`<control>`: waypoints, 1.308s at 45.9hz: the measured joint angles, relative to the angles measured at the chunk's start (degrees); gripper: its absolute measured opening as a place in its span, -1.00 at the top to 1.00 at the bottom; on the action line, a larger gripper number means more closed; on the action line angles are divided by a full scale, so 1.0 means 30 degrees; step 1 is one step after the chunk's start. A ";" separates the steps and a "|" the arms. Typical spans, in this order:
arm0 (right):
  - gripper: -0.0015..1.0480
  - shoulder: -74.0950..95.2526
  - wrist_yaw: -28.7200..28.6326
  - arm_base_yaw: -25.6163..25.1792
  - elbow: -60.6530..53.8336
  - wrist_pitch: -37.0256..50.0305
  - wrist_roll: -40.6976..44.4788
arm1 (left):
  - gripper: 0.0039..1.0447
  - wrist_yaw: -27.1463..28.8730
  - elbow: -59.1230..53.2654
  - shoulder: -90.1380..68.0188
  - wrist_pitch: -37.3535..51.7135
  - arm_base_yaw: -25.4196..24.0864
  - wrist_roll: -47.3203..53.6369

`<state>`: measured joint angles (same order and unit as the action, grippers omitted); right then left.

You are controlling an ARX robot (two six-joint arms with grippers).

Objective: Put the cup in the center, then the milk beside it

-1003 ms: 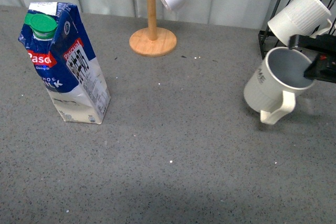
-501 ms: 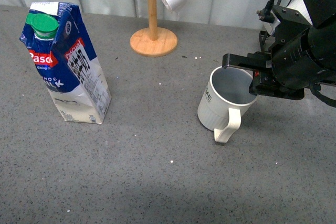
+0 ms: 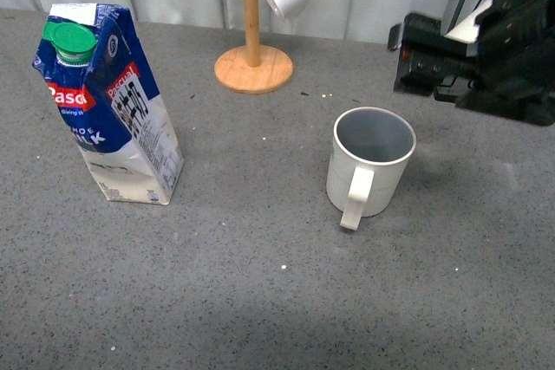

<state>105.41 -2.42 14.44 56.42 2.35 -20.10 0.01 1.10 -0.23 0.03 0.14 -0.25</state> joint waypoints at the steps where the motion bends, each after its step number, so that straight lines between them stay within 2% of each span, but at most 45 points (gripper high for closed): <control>1: -0.53 -0.0437 0.0313 -0.0044 -0.0175 0.0321 0.0095 | -0.88 0.0000 0.0007 0.0000 0.0000 0.0000 0.0000; 5: -0.85 -0.1865 0.1246 -0.0299 -0.0772 0.0860 0.0277 | -0.88 0.0000 0.0007 0.0000 0.0000 0.0000 0.0000; 10: -0.80 -0.2550 0.2004 -0.0517 -0.1435 0.1654 0.0612 | -0.88 0.0000 0.0007 0.0000 0.0000 0.0000 0.0000; 13: -0.61 -0.1953 0.4022 -0.0554 -0.3402 0.7927 0.2339 | -0.88 0.0000 0.0000 0.0000 0.0000 0.0000 0.0000; 14: -0.58 -0.1851 0.4248 -0.0576 -0.3774 0.8983 0.2820 | -0.88 -0.0007 0.0007 0.0000 0.0000 0.0000 0.0000; 16: -0.44 -0.1617 0.4561 -0.0707 -0.5508 1.2990 0.4044 | -0.88 -0.0022 0.0007 0.0007 0.0000 0.0000 0.0000; 20: -0.23 -0.1749 0.4415 -0.0984 -0.7788 1.7544 0.5224 | -0.88 0.0051 0.0007 0.0000 0.0000 0.0000 0.0000; 23: 0.00 -0.2820 0.4138 -0.1362 -0.9457 2.0771 0.5931 | -0.88 0.0036 0.0007 0.0015 0.0000 0.0000 0.0000; 25: 0.17 -0.4000 0.3934 -0.1625 -1.0295 2.1587 0.6222 | -0.88 0.0036 0.0007 0.0015 0.0000 0.0000 0.0000; 35: 0.98 -0.7701 0.2943 -0.2645 -1.3886 2.1318 0.6703 | -0.88 0.0029 0.0007 0.0015 0.0000 0.0000 0.0000; 47: 0.98 -1.2007 0.2178 -0.3446 -1.6342 1.9511 0.6688 | -0.88 0.0029 0.0007 0.0015 0.0000 0.0000 0.0007; 50: 0.98 -1.3304 0.0962 -0.4320 -1.6852 1.8731 0.6696 | -0.88 0.0029 0.0007 0.0015 0.0000 0.0000 0.0000; 60: 0.98 -1.7063 0.0889 -0.4765 -1.7908 1.6072 0.6696 | -0.88 0.0022 0.0007 0.0015 0.0000 0.0000 0.0000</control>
<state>54.22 0.25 0.14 2.70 50.57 -0.01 0.08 1.13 -0.19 0.03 0.14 -0.25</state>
